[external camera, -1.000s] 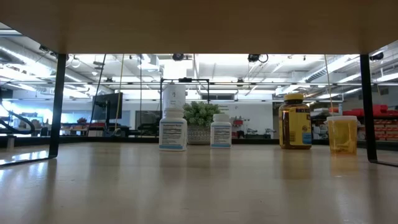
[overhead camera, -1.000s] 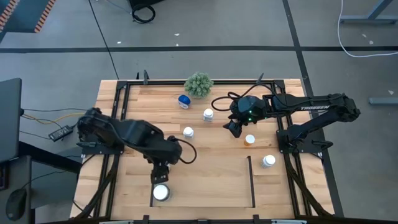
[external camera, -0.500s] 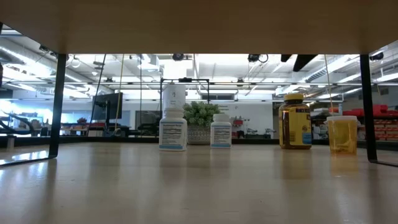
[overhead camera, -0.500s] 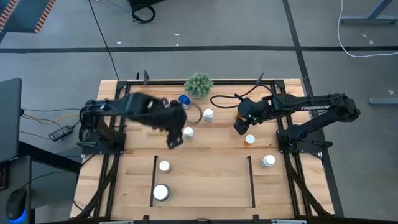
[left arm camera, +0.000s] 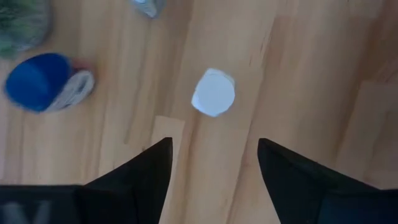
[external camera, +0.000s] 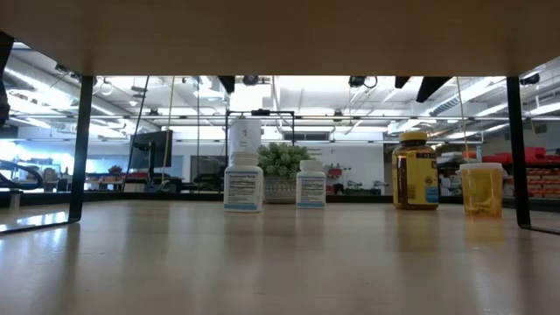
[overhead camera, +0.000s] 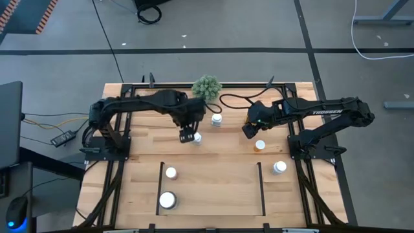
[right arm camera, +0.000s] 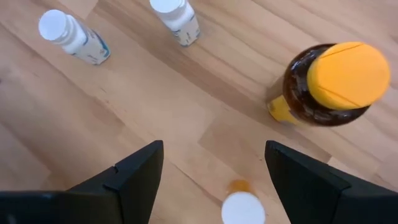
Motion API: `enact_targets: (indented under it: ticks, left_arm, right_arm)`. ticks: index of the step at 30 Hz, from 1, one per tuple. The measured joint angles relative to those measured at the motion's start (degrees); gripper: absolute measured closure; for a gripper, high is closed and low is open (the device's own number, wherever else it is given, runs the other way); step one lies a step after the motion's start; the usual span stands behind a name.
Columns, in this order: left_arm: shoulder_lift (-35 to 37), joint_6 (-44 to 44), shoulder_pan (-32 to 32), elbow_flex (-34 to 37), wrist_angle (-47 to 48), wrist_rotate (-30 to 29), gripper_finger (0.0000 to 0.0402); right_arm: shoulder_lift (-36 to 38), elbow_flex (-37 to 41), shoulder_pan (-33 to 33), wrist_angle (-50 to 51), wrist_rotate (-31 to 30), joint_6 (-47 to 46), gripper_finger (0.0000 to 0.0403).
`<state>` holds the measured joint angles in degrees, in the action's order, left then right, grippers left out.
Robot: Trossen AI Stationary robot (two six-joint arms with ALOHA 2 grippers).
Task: Pick and place medicine bottles onto shelf by color
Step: Put the left white pill bottle on the shelf
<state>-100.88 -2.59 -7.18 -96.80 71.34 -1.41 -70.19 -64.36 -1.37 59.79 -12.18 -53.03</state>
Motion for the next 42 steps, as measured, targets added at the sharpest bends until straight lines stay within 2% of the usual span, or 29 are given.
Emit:
enact_targets:
  ticks: [7,14,24,30,37,42]
  left_arm:
    - [0.0,5.0,-0.2,7.8,-7.9,3.0,0.0163]
    - [0.0,10.2,-2.0,13.1,-14.7,7.1,0.0168]
    - [0.0,14.1,-3.7,18.9,-27.8,7.1,0.0162]
    - [0.0,19.5,-3.7,19.7,-27.0,7.2,0.0152]
    - [-0.3,20.4,-3.4,19.7,-24.5,9.8,0.0137]
    - [-0.6,20.4,-2.9,19.7,-27.5,9.7,0.0131]
  right_arm:
    - [-0.8,0.0,0.0,-6.7,-0.2,5.8,0.0114]
    - [-6.1,0.0,0.0,-11.8,0.1,10.0,0.0114]
    - [-7.6,0.0,-2.9,-12.2,0.0,7.3,0.0114]
    - [-7.0,0.0,-3.0,-12.2,0.3,6.1,0.0114]
    - [-7.0,0.0,-3.0,-12.2,0.5,6.1,0.0114]
    - [-7.0,0.0,-3.0,-12.2,0.4,6.1,0.0114]
